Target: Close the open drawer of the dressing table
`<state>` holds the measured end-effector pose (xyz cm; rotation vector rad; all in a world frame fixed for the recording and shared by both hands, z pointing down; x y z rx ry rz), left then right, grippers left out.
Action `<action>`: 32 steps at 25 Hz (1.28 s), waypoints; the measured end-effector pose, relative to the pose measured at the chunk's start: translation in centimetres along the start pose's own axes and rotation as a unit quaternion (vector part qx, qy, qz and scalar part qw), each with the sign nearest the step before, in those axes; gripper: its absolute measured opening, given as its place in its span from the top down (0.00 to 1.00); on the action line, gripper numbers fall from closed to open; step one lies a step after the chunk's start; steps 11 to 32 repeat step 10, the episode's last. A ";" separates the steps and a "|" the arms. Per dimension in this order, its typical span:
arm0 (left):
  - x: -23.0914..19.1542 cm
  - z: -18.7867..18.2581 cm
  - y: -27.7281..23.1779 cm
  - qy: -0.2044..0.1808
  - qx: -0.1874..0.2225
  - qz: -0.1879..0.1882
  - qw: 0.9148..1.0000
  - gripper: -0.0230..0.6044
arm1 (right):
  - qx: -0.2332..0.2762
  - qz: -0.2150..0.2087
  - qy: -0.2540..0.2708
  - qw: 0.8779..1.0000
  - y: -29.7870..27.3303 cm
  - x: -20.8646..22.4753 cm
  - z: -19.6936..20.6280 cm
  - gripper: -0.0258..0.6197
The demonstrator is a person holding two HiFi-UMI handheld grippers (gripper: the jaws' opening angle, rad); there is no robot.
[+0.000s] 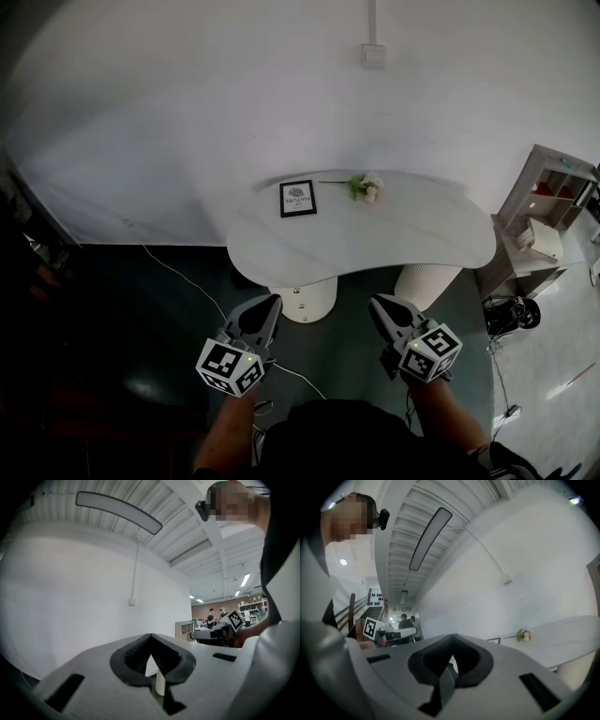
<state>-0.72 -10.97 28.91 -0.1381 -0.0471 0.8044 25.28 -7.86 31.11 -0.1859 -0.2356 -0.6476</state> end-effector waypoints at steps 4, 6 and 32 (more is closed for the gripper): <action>-0.6 -0.2 0.3 0.043 0.002 0.011 0.999 0.96 | -0.003 -0.007 0.011 1.000 -0.9 -1.1 -0.2 0.96; -0.5 -0.7 0.8 0.045 0.015 0.015 0.999 0.96 | -0.007 -0.015 0.020 1.000 -1.3 -1.7 -0.1 0.96; 0.1 -2.6 1.9 -0.016 0.035 0.011 0.999 0.96 | -0.016 -0.021 0.029 0.999 -2.0 -2.7 0.3 0.96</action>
Point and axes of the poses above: the fingertips, and each gripper's own axes: y backward along the fingers, x to its right, z out of its underside, the point moved 6 cm from there along y, backward along the fingers, and after that the axes turned 8 degrees about -x, right-handed, at the moved point
